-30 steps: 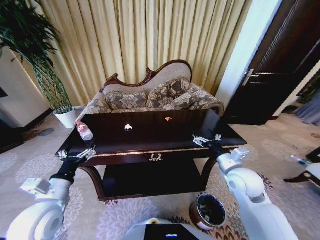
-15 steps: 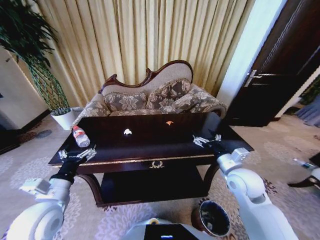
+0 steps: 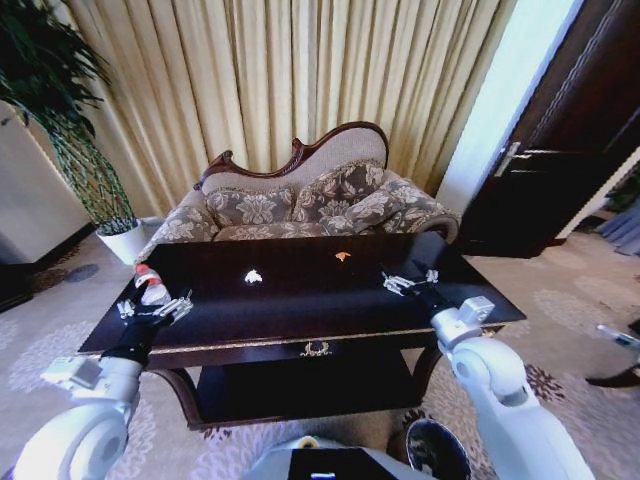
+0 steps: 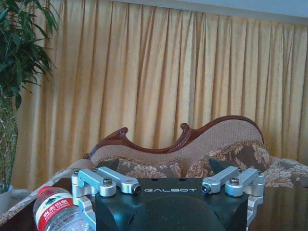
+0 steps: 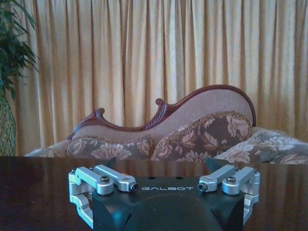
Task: Move to the front of the table and place the trash on the table into the trash bin.
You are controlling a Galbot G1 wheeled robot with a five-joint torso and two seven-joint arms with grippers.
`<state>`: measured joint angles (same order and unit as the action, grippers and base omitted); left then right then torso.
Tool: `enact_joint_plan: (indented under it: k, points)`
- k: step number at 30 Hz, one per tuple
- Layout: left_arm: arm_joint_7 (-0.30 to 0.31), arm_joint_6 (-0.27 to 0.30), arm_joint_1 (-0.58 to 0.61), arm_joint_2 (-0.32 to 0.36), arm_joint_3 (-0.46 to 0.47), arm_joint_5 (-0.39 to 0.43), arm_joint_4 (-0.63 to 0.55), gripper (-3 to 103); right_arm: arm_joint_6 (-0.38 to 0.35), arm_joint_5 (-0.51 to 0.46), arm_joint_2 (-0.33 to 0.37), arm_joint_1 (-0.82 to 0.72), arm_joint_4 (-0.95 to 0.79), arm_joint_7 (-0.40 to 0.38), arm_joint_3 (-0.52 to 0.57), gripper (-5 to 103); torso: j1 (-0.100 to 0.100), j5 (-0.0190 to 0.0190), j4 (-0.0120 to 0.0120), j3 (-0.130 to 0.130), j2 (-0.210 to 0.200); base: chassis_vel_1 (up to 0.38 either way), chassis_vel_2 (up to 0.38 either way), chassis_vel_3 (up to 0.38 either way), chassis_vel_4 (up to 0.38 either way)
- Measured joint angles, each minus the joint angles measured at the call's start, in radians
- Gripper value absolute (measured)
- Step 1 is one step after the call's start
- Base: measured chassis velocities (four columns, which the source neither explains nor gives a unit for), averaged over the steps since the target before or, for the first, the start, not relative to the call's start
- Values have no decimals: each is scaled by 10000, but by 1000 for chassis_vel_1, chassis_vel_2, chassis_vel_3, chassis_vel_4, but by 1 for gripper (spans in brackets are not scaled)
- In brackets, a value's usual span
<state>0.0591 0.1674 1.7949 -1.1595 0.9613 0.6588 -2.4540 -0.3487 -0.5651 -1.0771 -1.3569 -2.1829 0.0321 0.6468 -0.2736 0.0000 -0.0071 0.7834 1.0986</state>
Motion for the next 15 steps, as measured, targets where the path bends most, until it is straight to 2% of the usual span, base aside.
enact_joint_plan:
  k: [2,5,6,9,10,12,13,15]
  points:
    - [4,-13,28,-29,14,-17,-28,100,-124,-158,267,246,252,-151,-160,100,0,1,1,0,0,0,0,0,0]
    - [17,-38,104,-125,105,-30,-84,100,-573,-666,1089,1071,909,-565,-682,100,6,3,1,-3,3,0,0,0,0]
    - [17,-38,104,-125,105,-30,-84,100,-573,-666,1089,1071,909,-565,-682,100,6,3,1,-3,3,0,0,0,0]
    - [20,-42,134,-246,152,-52,-90,100,-1266,-1189,1742,2242,1405,-1103,-1498,100,6,-1,0,-1,2,0,0,0,0]
    - [20,-42,134,-246,152,-52,-90,100,-1266,-1189,1742,2242,1405,-1103,-1498,100,6,-1,0,-1,2,0,0,0,0]
    - [23,-52,151,-326,132,-127,-91,100,-1853,-1582,1890,3172,1718,-1750,-2258,100,4,0,2,0,1,0,0,0,0]
    - [23,-52,151,-326,132,-127,-91,100,-1853,-1582,1890,3172,1718,-1750,-2258,100,4,0,2,0,1,0,0,0,0]
    - [25,-65,200,-400,160,-153,-142,100,-2670,-2120,1863,4278,2097,-2458,-3170,100,4,-3,3,-1,2,0,0,0,0]
